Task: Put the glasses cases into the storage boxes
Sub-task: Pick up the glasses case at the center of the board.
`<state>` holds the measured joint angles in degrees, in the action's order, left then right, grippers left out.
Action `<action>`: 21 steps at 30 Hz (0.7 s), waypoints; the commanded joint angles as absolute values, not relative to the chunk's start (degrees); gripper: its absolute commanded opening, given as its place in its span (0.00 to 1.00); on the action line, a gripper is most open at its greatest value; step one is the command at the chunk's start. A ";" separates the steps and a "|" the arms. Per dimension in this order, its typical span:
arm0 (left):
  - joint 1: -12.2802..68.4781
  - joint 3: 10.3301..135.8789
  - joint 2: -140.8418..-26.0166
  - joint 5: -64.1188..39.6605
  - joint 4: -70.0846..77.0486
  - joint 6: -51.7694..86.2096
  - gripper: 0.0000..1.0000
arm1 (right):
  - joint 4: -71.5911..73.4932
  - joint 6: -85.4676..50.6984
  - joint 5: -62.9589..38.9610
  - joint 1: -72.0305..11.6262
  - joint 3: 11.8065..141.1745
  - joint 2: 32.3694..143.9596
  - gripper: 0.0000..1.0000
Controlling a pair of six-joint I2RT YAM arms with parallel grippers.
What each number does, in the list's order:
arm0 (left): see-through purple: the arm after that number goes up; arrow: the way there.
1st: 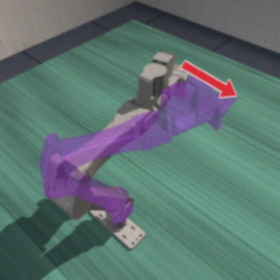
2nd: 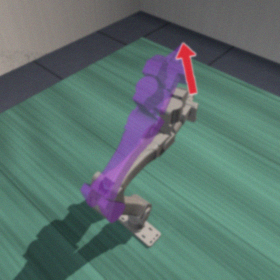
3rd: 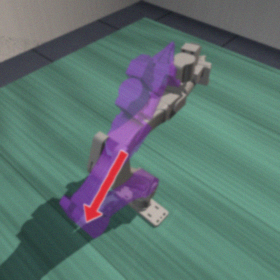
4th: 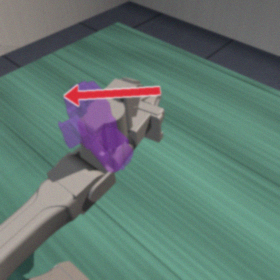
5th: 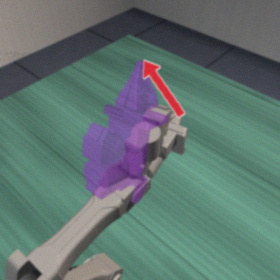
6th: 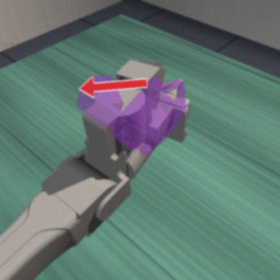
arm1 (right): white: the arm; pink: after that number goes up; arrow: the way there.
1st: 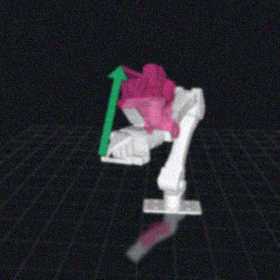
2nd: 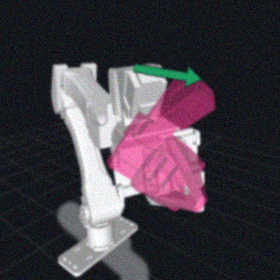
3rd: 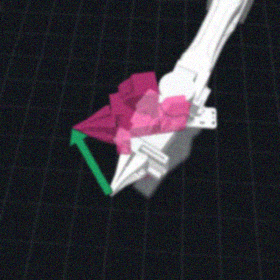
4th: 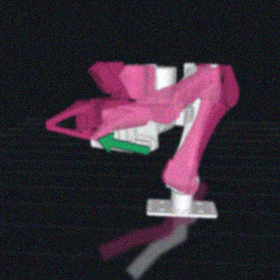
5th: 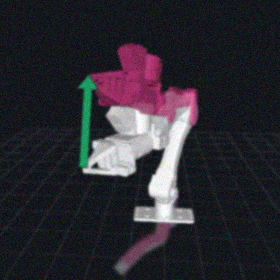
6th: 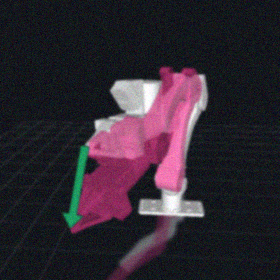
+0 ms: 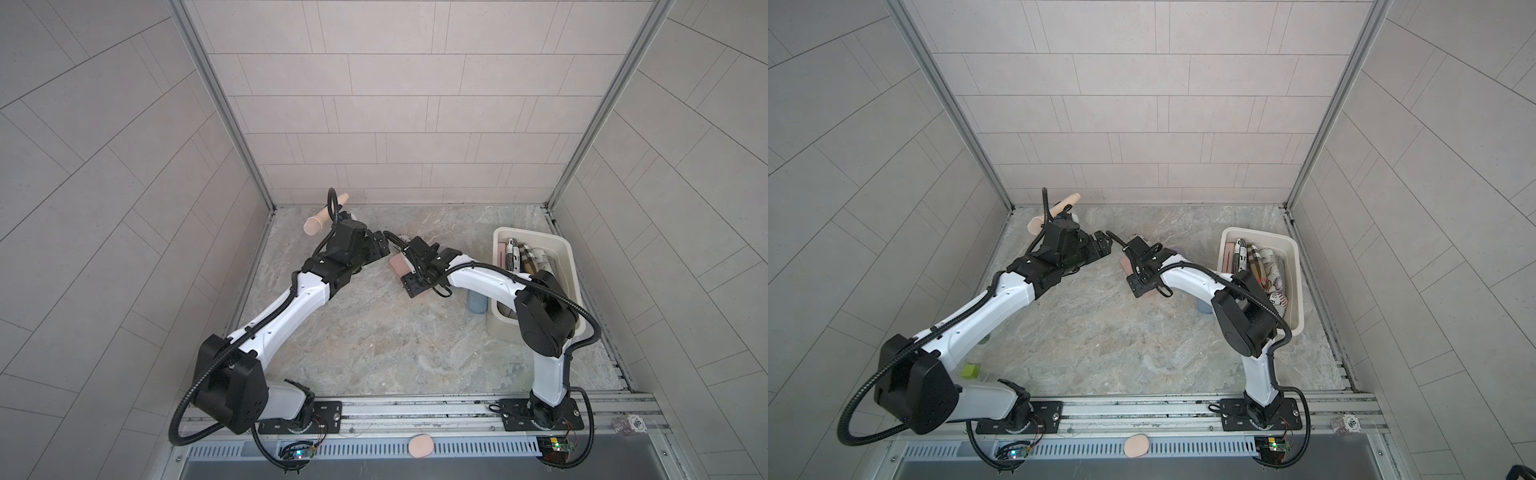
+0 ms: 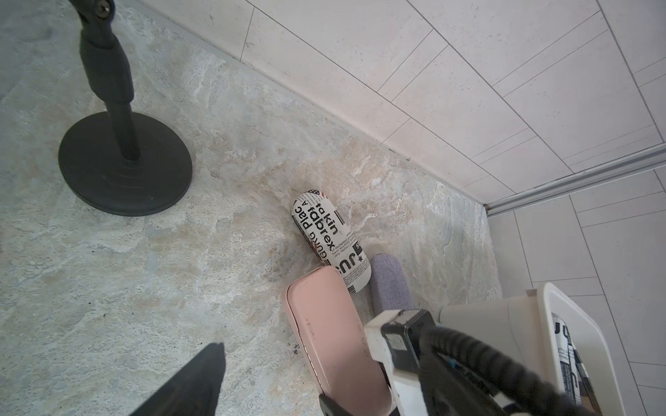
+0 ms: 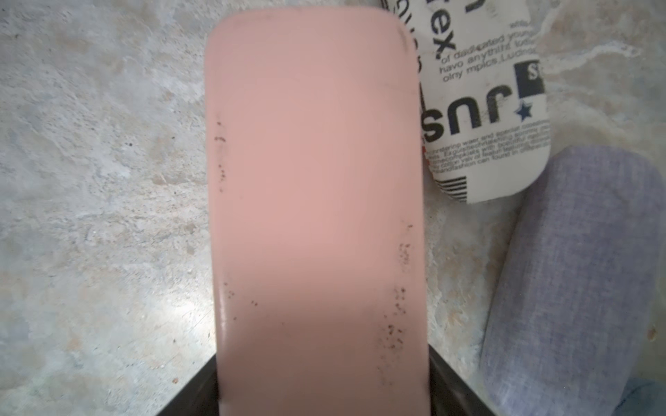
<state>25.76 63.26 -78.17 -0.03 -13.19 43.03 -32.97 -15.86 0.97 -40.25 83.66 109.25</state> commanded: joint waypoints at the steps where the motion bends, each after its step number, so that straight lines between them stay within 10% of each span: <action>1: 25.33 62.45 -75.96 0.51 -11.15 42.89 0.90 | -34.40 -19.12 3.42 -40.21 83.41 103.11 0.57; 21: 26.26 57.85 -75.38 -12.73 3.76 44.14 0.89 | -47.37 -18.00 8.59 -32.66 86.22 82.87 0.57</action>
